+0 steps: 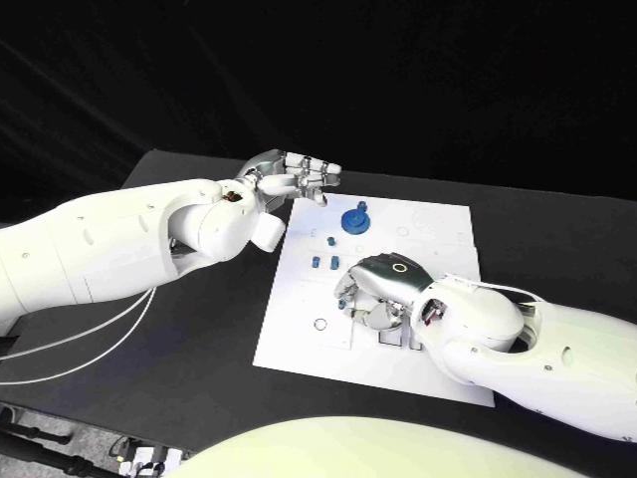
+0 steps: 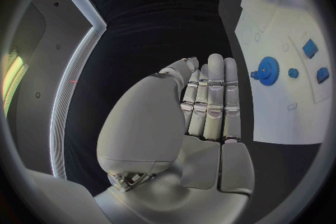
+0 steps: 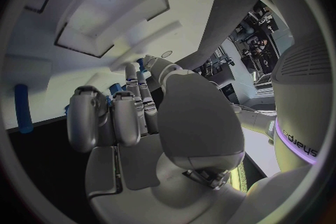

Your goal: Assemble the parts on the task board

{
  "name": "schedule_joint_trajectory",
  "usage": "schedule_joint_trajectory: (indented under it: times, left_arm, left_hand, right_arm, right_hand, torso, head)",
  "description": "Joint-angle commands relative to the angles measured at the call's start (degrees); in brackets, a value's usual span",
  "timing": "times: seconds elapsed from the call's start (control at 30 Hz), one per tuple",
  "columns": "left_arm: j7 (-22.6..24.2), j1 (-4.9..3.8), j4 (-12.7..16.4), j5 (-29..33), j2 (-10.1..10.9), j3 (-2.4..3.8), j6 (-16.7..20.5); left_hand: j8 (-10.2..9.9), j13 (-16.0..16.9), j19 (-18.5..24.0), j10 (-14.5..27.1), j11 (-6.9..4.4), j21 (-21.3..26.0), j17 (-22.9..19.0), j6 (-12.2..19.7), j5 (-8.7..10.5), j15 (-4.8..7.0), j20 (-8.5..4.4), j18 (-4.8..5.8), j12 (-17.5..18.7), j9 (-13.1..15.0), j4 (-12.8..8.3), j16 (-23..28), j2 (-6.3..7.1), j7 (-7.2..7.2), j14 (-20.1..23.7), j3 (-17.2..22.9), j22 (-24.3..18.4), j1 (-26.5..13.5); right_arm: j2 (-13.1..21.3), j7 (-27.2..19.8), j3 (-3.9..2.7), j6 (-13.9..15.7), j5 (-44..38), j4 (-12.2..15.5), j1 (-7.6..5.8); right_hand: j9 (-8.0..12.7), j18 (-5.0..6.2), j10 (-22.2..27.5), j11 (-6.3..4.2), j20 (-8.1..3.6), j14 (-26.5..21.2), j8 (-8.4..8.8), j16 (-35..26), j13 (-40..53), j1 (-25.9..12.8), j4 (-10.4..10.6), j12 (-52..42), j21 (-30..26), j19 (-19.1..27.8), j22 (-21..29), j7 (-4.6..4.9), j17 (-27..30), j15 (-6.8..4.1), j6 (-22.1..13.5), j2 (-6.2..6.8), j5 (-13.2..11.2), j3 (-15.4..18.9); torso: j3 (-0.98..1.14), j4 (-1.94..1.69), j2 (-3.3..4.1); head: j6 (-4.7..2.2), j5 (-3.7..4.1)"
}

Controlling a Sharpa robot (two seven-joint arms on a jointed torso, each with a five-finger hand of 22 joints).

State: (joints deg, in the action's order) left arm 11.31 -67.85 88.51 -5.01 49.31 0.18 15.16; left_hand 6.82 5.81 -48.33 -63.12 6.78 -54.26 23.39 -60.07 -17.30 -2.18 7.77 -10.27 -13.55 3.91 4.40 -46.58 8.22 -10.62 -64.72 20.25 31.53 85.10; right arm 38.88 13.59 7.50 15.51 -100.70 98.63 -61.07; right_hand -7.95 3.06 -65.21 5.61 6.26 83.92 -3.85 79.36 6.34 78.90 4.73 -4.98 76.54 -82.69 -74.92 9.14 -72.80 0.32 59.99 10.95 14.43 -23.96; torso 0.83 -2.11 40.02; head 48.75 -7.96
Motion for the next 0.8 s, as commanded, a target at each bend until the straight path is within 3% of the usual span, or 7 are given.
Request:
schedule_joint_trajectory:
  times: [0.03,0.2,0.27,0.47,0.6,0.73,0.8]
  left_arm:
    - [0.1,-0.02,0.0,-0.1,0.0,0.02,-1.2]
    - [0.0,-0.02,0.0,-0.1,0.2,0.02,-1.3]
    - [0.0,-0.02,0.0,-0.1,0.2,0.02,-1.3]
    - [0.1,-0.02,0.0,-0.1,0.4,0.02,-1.5]
    - [0.1,-0.01,-0.1,-0.1,0.4,0.0,-1.6]
    - [0.1,-0.01,-0.1,-0.1,0.4,-0.06,-1.7]
    - [0.1,0.0,-0.1,-0.1,0.3,-0.08,-1.7]
  left_hand:
    - [0.3,0.1,-0.3,0.4,-0.14,0.0,0.0,0.5,0.25,-0.08,-0.01,-0.22,-0.2,0.0,0.0,0.2,-0.37,-0.08,-0.1,-0.2,0.1,0.0]
    - [0.3,0.1,-0.3,0.4,-0.14,0.0,0.0,0.5,0.25,-0.08,-0.01,-0.22,-0.2,0.0,0.0,0.2,-0.37,-0.08,-0.1,-0.2,0.1,0.0]
    - [0.3,0.1,-0.3,0.4,-0.14,0.0,0.0,0.5,0.25,-0.08,-0.01,-0.22,-0.2,0.0,0.0,0.2,-0.37,-0.08,-0.1,-0.2,0.1,0.0]
    - [0.3,0.1,-0.3,0.5,-0.13,0.0,-0.1,0.5,0.25,-0.09,0.0,-0.22,-0.2,0.0,0.0,0.2,-0.39,-0.09,-0.1,-0.2,0.1,-0.1]
    - [0.3,0.1,-0.3,0.5,-0.13,0.0,-0.1,0.5,0.25,-0.09,0.0,-0.22,-0.2,0.0,0.0,0.2,-0.39,-0.09,-0.1,-0.2,0.1,-0.1]
    - [0.3,0.1,-0.3,0.5,-0.13,0.0,-0.1,0.5,0.25,-0.09,0.0,-0.22,-0.2,0.0,0.0,0.2,-0.39,-0.09,-0.1,-0.2,0.1,-0.1]
    - [0.3,0.1,-0.3,0.5,-0.13,0.0,-0.1,0.5,0.25,-0.09,0.0,-0.22,-0.2,0.0,0.0,0.2,-0.39,-0.09,-0.1,-0.2,0.1,-0.1]
  right_arm:
    - [0.9,0.8,-0.03,1.6,-1.4,1.1,0.04]
    - [4.1,1.6,-0.55,2.0,-2.2,3.9,-0.36]
    - [6.0,1.9,-0.86,1.9,-2.1,5.1,-0.95]
    - [11.7,2.4,-1.53,-0.1,1.1,6.1,-4.35]
    - [14.3,2.0,-1.67,-2.2,2.5,5.3,-6.34]
    - [14.9,1.5,-1.72,-3.5,2.8,4.5,-7.09]
    - [14.8,1.3,-1.72,-4.0,2.7,4.1,-7.26]
  right_hand:
    - [0.2,0.17,0.7,-0.03,0.3,2.6,0.32,-0.2,-0.1,-0.3,-0.2,-0.1,-0.5,0.0,-8.5,-0.13,0.2,0.47,-0.6,0.28,0.2,0.3]
    - [0.4,0.32,1.6,-0.21,0.37,2.5,0.15,-0.4,-0.2,-0.7,-0.4,-0.2,-1.1,0.3,-8.2,-0.86,0.5,0.39,-1.0,0.51,0.2,0.7]
    - [0.4,0.31,1.6,-0.29,0.35,2.5,-0.04,-0.4,-0.2,-0.8,-0.3,-0.4,-1.0,0.3,-8.3,-1.01,0.5,0.32,-0.7,0.44,0.2,0.9]
    - [0.5,0.63,2.7,-0.28,0.32,2.3,-0.13,-0.8,-0.4,-1.8,-0.1,-0.6,-2.6,1.0,-7.6,-0.9,1.1,0.37,-0.4,1.07,0.4,2.5]
    - [0.9,0.97,4.4,-0.12,0.44,2.3,0.02,-0.6,-0.6,-3.1,0.4,-1.4,-4.5,1.9,-6.8,-2.04,1.0,0.51,-1.2,1.65,3.6,7.5]
    - [1.3,1.16,5.8,0.12,0.54,2.2,-0.02,-0.8,-0.6,-2.0,0.8,-2.7,-5.5,2.2,-6.5,-2.85,1.5,0.63,-1.8,0.33,4.3,13.4]
    - [1.3,1.15,6.0,0.08,0.61,2.2,-0.02,-0.9,-0.6,-1.7,0.9,-3.0,-5.7,2.2,-6.4,-2.98,1.5,0.62,-1.8,-0.04,4.3,14.1]
  torso:
    - [0.03,0.02,0.01]
    - [0.01,0.06,-0.03]
    - [-0.01,0.04,-0.03]
    - [-0.09,0.09,-0.09]
    - [-0.05,0.08,-0.08]
    - [0.06,0.03,0.04]
    - [0.1,-0.01,0.07]
  head:
    - [-0.1,0.09]
    - [-0.47,0.59]
    - [-0.86,1.28]
    - [-1.73,3.02]
    - [-2.2,3.75]
    - [-2.56,4.19]
    - [-2.52,4.27]
